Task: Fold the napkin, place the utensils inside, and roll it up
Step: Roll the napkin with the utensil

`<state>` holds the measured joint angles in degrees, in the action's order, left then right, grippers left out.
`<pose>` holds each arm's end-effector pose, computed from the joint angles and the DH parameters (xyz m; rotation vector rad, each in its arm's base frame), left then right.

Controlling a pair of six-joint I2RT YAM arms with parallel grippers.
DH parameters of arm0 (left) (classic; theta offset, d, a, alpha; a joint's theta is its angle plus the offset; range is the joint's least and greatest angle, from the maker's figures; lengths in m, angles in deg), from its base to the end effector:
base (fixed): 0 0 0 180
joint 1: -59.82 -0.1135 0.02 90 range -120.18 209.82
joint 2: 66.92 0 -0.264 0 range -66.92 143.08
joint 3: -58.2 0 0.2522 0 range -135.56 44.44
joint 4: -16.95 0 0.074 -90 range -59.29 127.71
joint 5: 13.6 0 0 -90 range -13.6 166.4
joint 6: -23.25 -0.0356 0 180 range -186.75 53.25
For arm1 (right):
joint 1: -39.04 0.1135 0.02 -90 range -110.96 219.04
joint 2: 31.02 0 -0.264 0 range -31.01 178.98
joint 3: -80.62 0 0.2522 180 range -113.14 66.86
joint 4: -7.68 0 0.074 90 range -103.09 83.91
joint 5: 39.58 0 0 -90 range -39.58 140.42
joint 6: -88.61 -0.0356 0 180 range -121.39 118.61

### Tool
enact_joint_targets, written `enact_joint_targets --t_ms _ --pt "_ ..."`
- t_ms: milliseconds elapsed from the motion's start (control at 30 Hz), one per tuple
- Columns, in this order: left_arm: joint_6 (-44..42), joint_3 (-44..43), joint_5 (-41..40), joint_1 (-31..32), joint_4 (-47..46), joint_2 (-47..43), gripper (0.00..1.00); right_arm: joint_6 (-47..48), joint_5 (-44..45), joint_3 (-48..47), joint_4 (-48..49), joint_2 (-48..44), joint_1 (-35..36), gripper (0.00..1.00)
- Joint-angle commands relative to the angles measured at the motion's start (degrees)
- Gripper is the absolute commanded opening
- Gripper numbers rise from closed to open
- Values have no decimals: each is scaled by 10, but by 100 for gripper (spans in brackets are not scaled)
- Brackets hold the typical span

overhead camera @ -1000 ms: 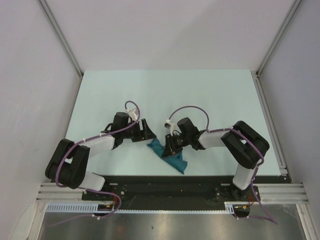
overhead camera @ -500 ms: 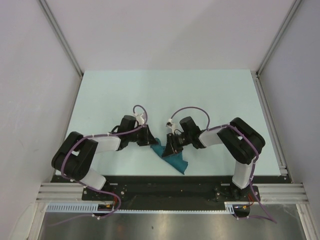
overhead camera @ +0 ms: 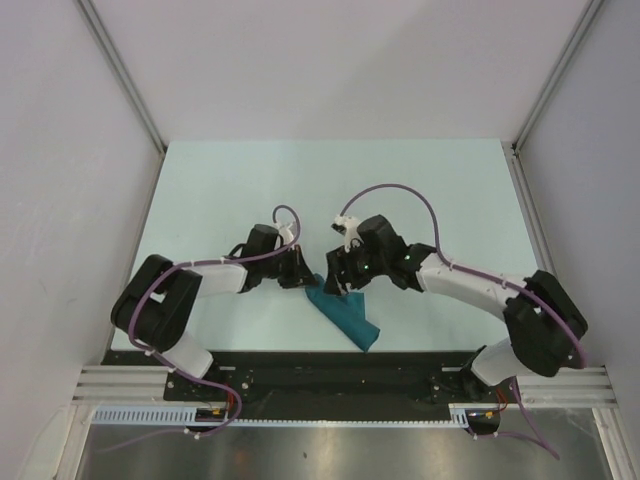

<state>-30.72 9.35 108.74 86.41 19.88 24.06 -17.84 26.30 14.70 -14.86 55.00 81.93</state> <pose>0.2464 -0.1446 0.1346 0.0934 2.5243 -1.1604 0.2222 0.2263 0.2181 -0.7815 2.3257 0.9838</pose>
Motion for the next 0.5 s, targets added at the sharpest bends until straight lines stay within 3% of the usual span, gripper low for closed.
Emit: enact_joint_targets --t_ms 0,133,233,467 --pt "-10 -39 -1 5 41 9 0 40 269 -24 -82 -38 126 72" --pt "-13 -45 -7 5 54 15 0 38 472 -26 -74 -20 229 72" --pt "-11 -49 -5 5 55 20 0 44 553 -26 -65 13 282 70" --pt "-14 -57 -5 5 63 22 0 68 597 -38 -64 88 323 67"
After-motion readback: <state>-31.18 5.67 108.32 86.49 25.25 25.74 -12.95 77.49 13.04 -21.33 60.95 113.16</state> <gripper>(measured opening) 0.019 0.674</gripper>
